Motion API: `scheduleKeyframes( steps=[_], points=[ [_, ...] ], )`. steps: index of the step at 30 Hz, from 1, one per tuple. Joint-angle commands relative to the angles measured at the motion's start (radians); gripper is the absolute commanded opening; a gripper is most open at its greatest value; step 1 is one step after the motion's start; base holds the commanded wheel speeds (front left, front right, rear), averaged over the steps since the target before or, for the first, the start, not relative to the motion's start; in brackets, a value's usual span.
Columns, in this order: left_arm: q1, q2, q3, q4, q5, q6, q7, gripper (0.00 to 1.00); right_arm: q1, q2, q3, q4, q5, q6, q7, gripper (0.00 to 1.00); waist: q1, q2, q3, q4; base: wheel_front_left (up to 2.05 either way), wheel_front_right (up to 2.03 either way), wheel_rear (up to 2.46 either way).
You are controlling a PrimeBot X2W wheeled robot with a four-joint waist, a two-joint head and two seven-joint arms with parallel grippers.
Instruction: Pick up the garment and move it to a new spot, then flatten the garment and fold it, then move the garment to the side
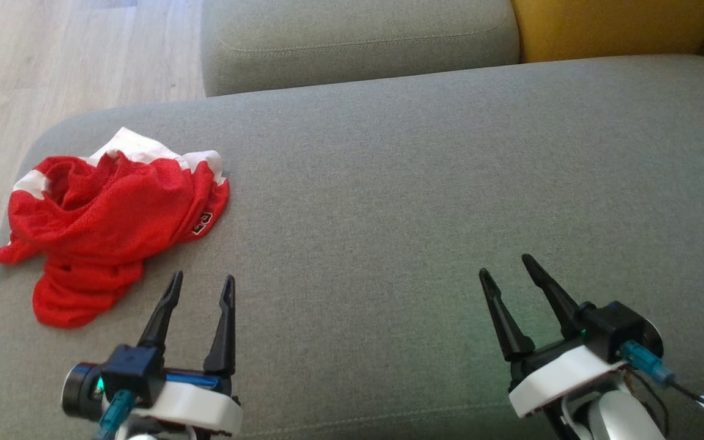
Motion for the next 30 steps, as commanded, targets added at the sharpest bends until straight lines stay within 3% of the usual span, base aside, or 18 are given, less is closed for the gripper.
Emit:
scheduleKeyframes(
  steps=[1, 15, 30],
  points=[
    [-0.033, -0.005, 0.042, -0.029, 0.012, -0.004, -0.012, 1.00, -0.058, -0.011, 0.028, -0.033, -0.010, 0.000, -0.012, 1.00, 0.0000, 0.0000, 0.000, 0.001, 0.00, 0.00, 0.00],
    [-0.031, -0.028, 0.074, 0.032, -0.009, -0.040, -0.012, 1.00, -0.040, -0.011, 0.029, -0.040, -0.018, 0.000, -0.012, 1.00, 0.0000, 0.0000, -0.009, 0.039, 0.00, 0.00, 0.00],
    [-0.019, -0.033, 0.079, 0.039, -0.019, -0.018, -0.012, 1.00, 0.012, -0.011, 0.022, -0.056, -0.014, 0.000, -0.012, 1.00, 0.0000, 0.0000, -0.029, 0.231, 0.00, 0.00, 0.00]
  ],
)
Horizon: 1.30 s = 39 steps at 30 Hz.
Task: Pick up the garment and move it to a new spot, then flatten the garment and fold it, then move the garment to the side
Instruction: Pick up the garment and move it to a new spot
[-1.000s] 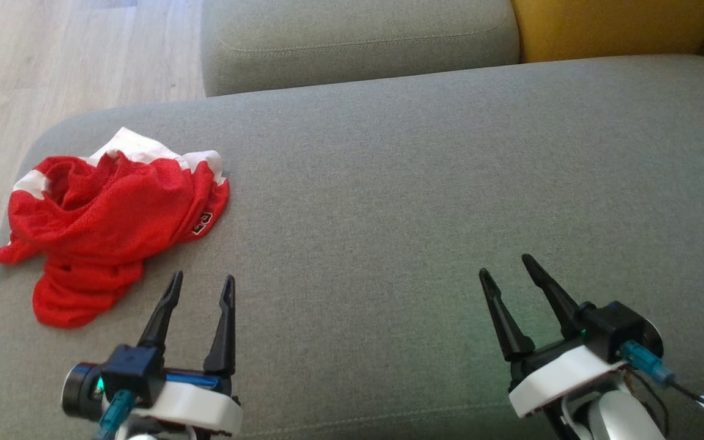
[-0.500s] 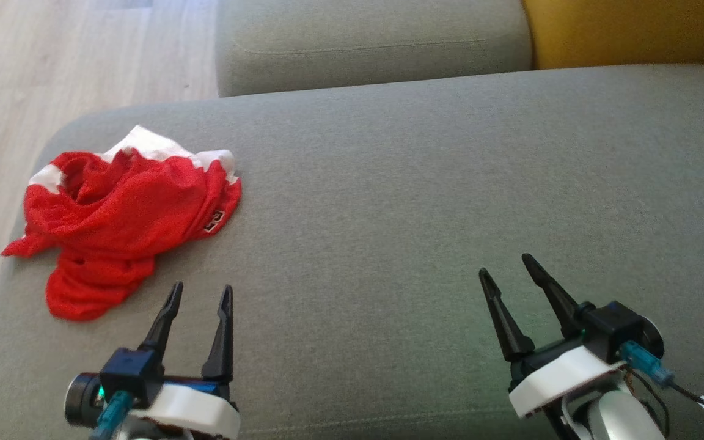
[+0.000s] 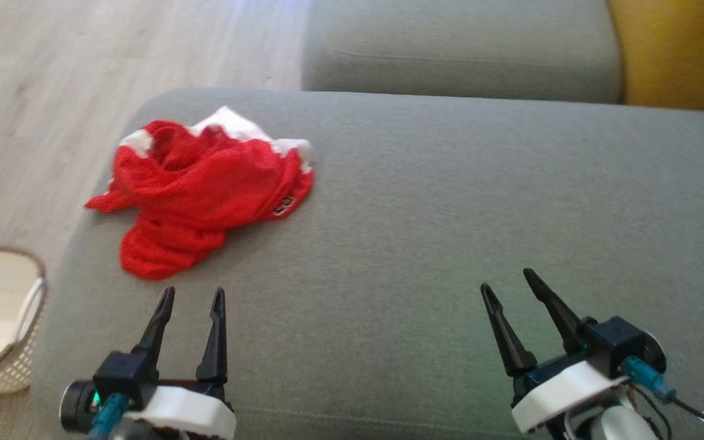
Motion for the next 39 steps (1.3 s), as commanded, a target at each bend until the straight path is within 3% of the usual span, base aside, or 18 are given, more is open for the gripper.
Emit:
scheduleKeyframes(
  steps=[1, 15, 18, 22, 26, 32, 39],
  points=[
    [-0.022, -0.004, 0.028, -0.037, -0.012, 0.007, -0.012, 1.00, -0.025, -0.009, 0.022, -0.035, 0.001, 0.000, -0.010, 1.00, 0.0000, 0.0000, -0.006, 0.054, 0.00, 0.00, 0.00],
    [-0.011, -0.004, 0.035, -0.074, -0.013, 0.020, -0.012, 1.00, -0.018, -0.009, 0.023, -0.046, 0.003, 0.000, -0.010, 1.00, 0.0000, 0.0000, 0.014, 0.202, 0.00, 0.00, 0.00],
    [-0.025, -0.004, 0.056, -0.086, -0.052, 0.070, -0.012, 1.00, -0.026, -0.009, 0.023, -0.048, -0.005, 0.000, -0.010, 1.00, 0.0000, 0.0000, 0.032, 0.208, 0.00, 0.00, 0.00],
    [-0.069, -0.004, 0.064, -0.064, -0.082, 0.086, -0.012, 1.00, -0.038, -0.009, 0.029, -0.045, -0.024, 0.000, -0.010, 1.00, 0.0000, 0.0000, 0.066, 0.197, 0.00, 0.00, 0.00],
    [-0.173, 0.000, 0.097, -0.035, -0.072, 0.067, -0.012, 1.00, -0.066, -0.009, 0.033, -0.045, -0.052, 0.000, -0.010, 1.00, 0.0000, 0.0000, 0.119, 0.164, 0.00, 0.00, 0.00],
    [-0.406, 0.058, 0.136, 0.076, -0.065, 0.030, -0.007, 1.00, -0.121, -0.009, 0.020, -0.062, -0.098, 0.000, -0.010, 1.00, 0.0000, 0.0000, 0.219, 0.101, 0.00, 0.00, 0.00],
    [-0.673, 0.149, 0.136, 0.228, -0.076, -0.031, 0.122, 1.00, -0.152, -0.009, 0.018, -0.084, -0.155, 0.000, -0.010, 1.00, 0.0000, 0.0000, 0.312, 0.055, 0.00, 0.00, 0.00]
  ],
)
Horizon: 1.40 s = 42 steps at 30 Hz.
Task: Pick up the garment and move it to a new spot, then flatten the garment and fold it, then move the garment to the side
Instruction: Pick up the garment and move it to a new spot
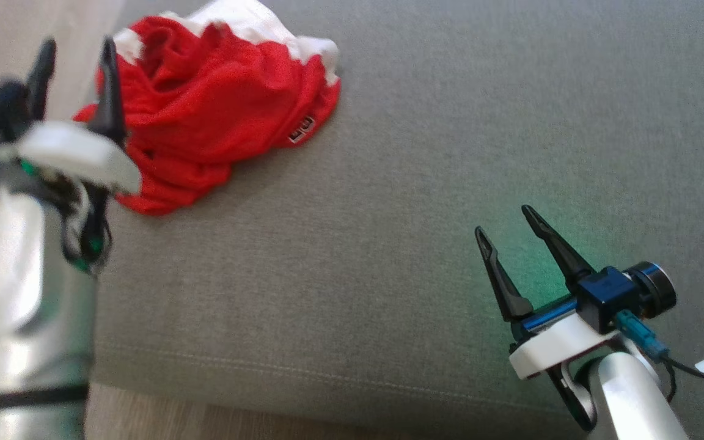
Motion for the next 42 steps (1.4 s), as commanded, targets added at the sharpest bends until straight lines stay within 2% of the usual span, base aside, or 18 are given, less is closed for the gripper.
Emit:
scheduleKeyframes(
  steps=[1, 4, 8, 15, 21, 26, 27, 28, 30, 37, 42],
  points=[
    [-0.052, 0.046, 0.035, -0.015, -0.008, -0.004, 0.016, 1.00, -0.032, -0.005, 0.024, -0.036, -0.004, 0.000, -0.009, 1.00, -0.0003, 0.0000, 0.050, -0.038, 0.00, 0.00, 0.00],
    [-0.188, 0.084, 0.025, 0.102, -0.030, -0.033, 0.130, 1.00, -0.043, -0.005, 0.020, -0.043, -0.012, 0.000, -0.009, 1.00, -0.0003, 0.0000, 0.098, -0.059, 0.00, 0.00, 0.00],
    [-0.309, 0.124, 0.008, 0.219, -0.055, -0.057, 0.219, 1.00, -0.073, -0.005, 0.021, -0.053, -0.020, 0.000, -0.009, 1.00, -0.0003, 0.0000, 0.157, -0.076, 0.00, 0.00, 0.00],
    [-0.448, 0.143, -0.055, 0.415, -0.106, -0.075, 0.368, 1.00, -0.113, -0.005, 0.013, -0.063, -0.047, 0.000, -0.009, 1.00, -0.0003, 0.0000, 0.234, -0.078, 0.00, 0.00, 0.00],
    [-0.492, 0.136, -0.128, 0.529, -0.151, -0.077, 0.409, 1.00, -0.130, -0.005, -0.001, -0.069, -0.063, 0.000, -0.009, 1.00, -0.0003, 0.0000, 0.268, -0.079, 0.00, 0.00, 0.00],
    [-0.492, 0.135, -0.184, 0.570, -0.202, -0.078, 0.370, 1.00, -0.136, -0.005, -0.001, -0.068, -0.063, 0.000, -0.009, 1.00, -0.0003, 0.0000, 0.271, -0.078, 0.00, 0.00, 0.00],
    [-0.490, 0.136, -0.197, 0.574, -0.209, -0.078, 0.353, 0.47, -0.135, -0.005, 0.000, -0.065, -0.062, 0.000, -0.009, 1.00, -0.0003, 0.0000, 0.267, -0.077, 0.00, 0.00, 0.00],
    [-0.488, 0.137, -0.208, 0.580, -0.218, -0.078, 0.338, 0.00, -0.134, -0.005, 0.002, -0.062, -0.060, 0.000, -0.009, 1.00, -0.0003, 0.0000, 0.262, -0.076, 0.00, 0.00, 0.00],
    [-0.487, 0.138, -0.221, 0.585, -0.244, -0.078, 0.305, 0.00, -0.130, -0.005, 0.003, -0.057, -0.055, 0.000, -0.009, 1.00, -0.0003, 0.0000, 0.248, -0.074, 0.00, 0.00, 0.00],
    [-0.491, 0.155, -0.254, 0.554, -0.279, -0.078, 0.090, 0.00, -0.111, -0.005, 0.007, -0.044, -0.034, 0.000, -0.009, 1.00, -0.0003, 0.0000, 0.166, -0.074, 0.00, 0.00, 0.00],
    [-0.472, 0.178, -0.313, 0.480, -0.303, -0.078, 0.032, 0.00, -0.082, -0.005, 0.016, -0.031, -0.003, 0.000, -0.009, 1.00, -0.0003, 0.0000, 0.083, -0.084, 0.00, 0.00, 0.00]
  ],
)
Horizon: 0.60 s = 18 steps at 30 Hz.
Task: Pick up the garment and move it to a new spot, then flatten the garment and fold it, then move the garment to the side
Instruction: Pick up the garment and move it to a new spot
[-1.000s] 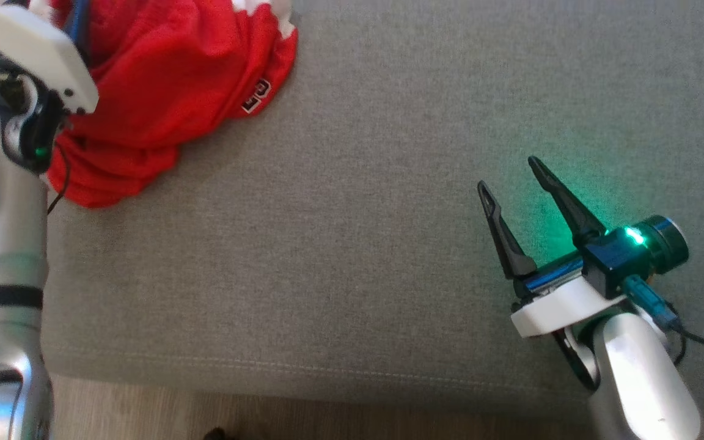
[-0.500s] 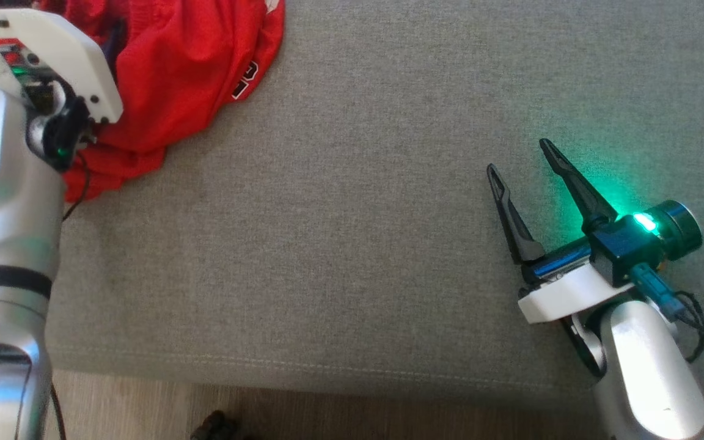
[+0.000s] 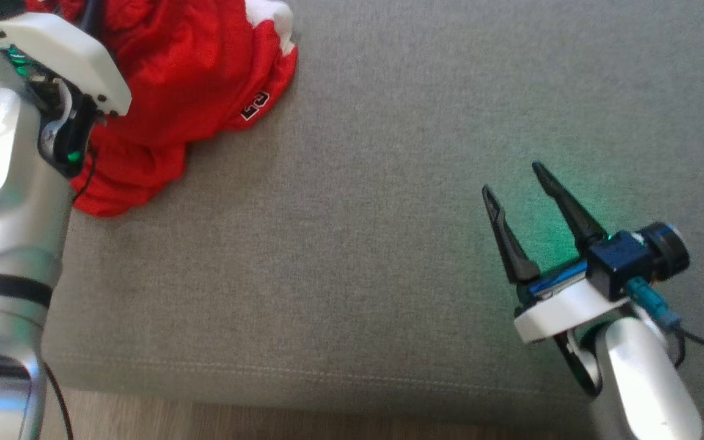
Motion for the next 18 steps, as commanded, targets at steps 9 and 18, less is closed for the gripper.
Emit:
scheduleKeyframes(
  steps=[9, 18],
  points=[
    [-0.015, 0.109, -0.005, -0.234, -0.035, 0.000, -0.034, 0.00, 0.033, 0.004, 0.047, -0.023, 0.063, 0.000, -0.009, 1.00, 0.0001, 0.0000, -0.130, -0.065, 0.00, 0.00, 0.00],
    [-0.001, 0.128, -0.014, -0.503, -0.065, 0.026, 0.085, 0.00, 0.021, 0.004, 0.056, -0.045, 0.126, 0.000, -0.009, 1.00, 0.0001, 0.0000, -0.166, -0.233, 0.00, 0.00, 0.00]
  ],
)
